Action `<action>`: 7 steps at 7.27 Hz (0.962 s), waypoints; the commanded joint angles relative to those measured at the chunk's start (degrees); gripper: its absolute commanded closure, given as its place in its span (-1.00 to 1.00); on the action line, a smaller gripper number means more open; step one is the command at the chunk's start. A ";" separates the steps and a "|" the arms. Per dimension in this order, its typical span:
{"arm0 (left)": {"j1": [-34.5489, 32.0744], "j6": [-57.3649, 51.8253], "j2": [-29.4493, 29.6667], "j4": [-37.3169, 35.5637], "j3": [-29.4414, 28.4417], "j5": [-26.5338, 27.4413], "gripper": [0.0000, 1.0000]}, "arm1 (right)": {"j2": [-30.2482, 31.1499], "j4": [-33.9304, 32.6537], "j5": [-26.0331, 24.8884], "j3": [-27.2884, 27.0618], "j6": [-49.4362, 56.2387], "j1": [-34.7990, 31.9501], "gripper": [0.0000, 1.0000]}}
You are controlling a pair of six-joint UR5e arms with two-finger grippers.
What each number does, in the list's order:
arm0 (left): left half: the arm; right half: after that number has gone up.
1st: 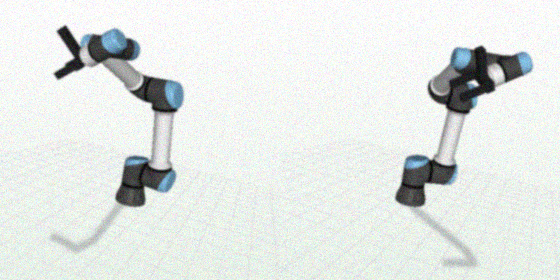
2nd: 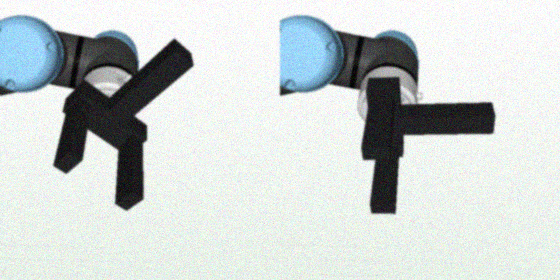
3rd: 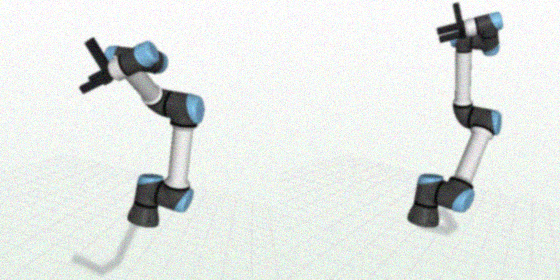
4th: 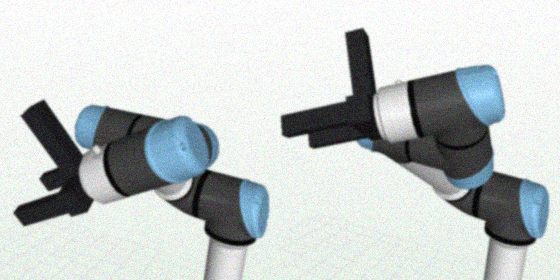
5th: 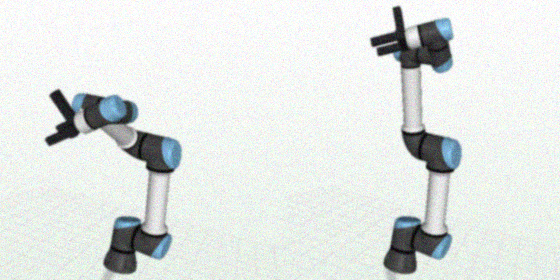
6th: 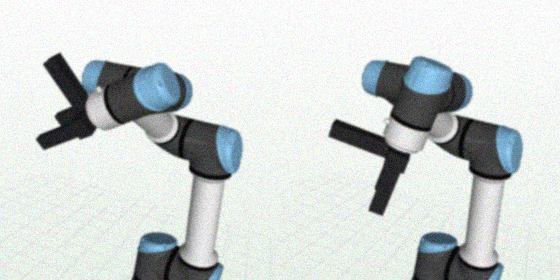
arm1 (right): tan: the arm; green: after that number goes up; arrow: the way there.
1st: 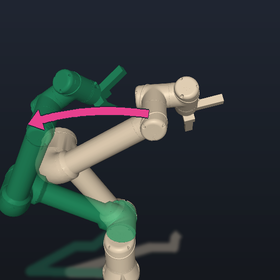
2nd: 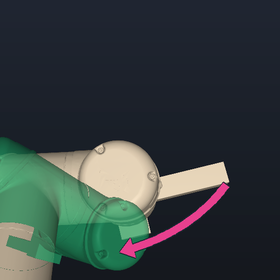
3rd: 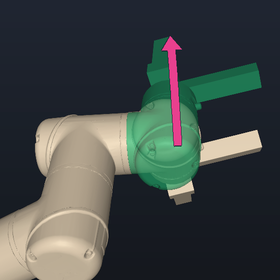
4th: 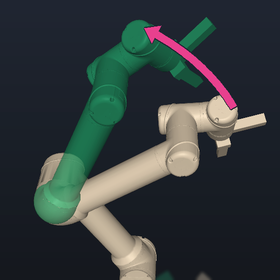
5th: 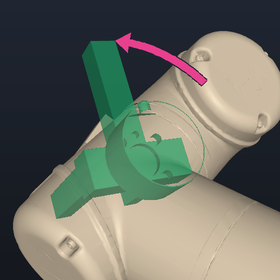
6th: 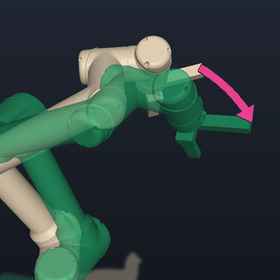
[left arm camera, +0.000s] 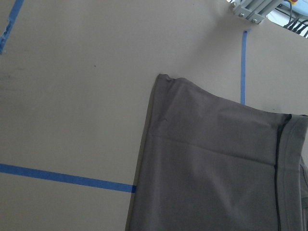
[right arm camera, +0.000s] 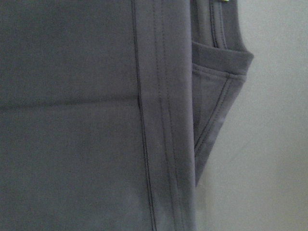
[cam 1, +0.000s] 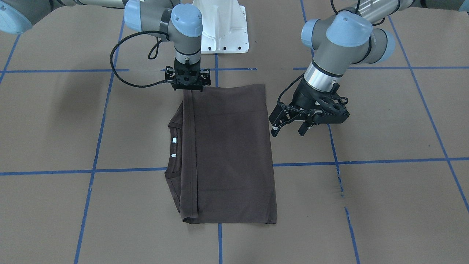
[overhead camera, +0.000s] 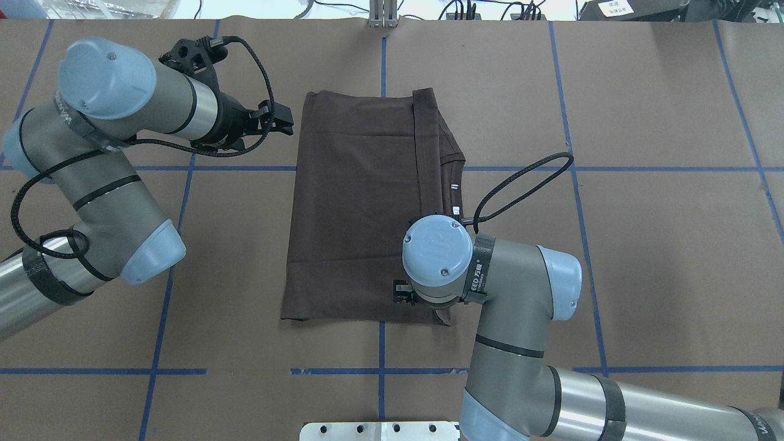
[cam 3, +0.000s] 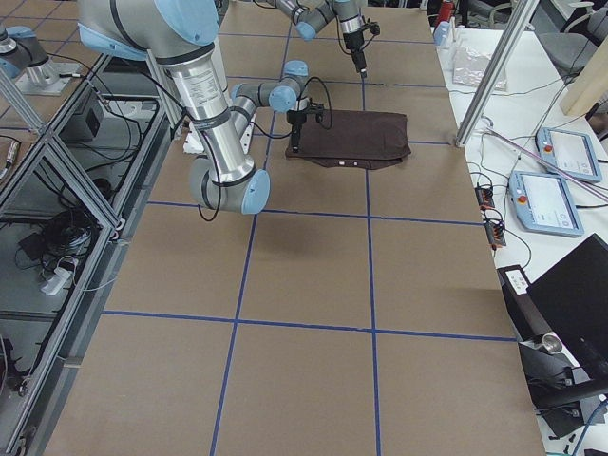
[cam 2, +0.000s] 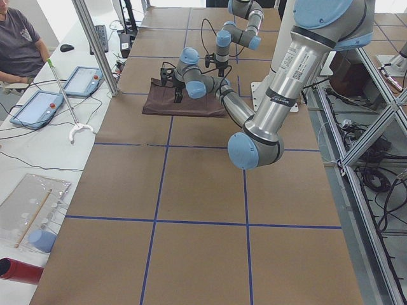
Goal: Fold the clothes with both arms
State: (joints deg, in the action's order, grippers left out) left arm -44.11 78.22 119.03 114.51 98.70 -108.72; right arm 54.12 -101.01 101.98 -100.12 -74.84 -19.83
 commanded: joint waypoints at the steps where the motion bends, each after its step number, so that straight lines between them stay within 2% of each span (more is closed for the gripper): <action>1: 0.08 0.00 -0.03 0.10 -0.09 0.00 -1.00 | -0.15 -0.42 0.07 2.02 0.48 0.15 -1.00; 7: 0.08 0.00 -0.03 0.45 -0.79 0.09 -1.00 | 1.96 -1.91 0.51 1.68 1.01 -1.17 -1.00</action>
State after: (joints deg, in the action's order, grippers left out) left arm -44.03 78.22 119.00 114.92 98.10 -108.70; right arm 56.01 -102.30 102.41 -98.10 -73.88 -20.73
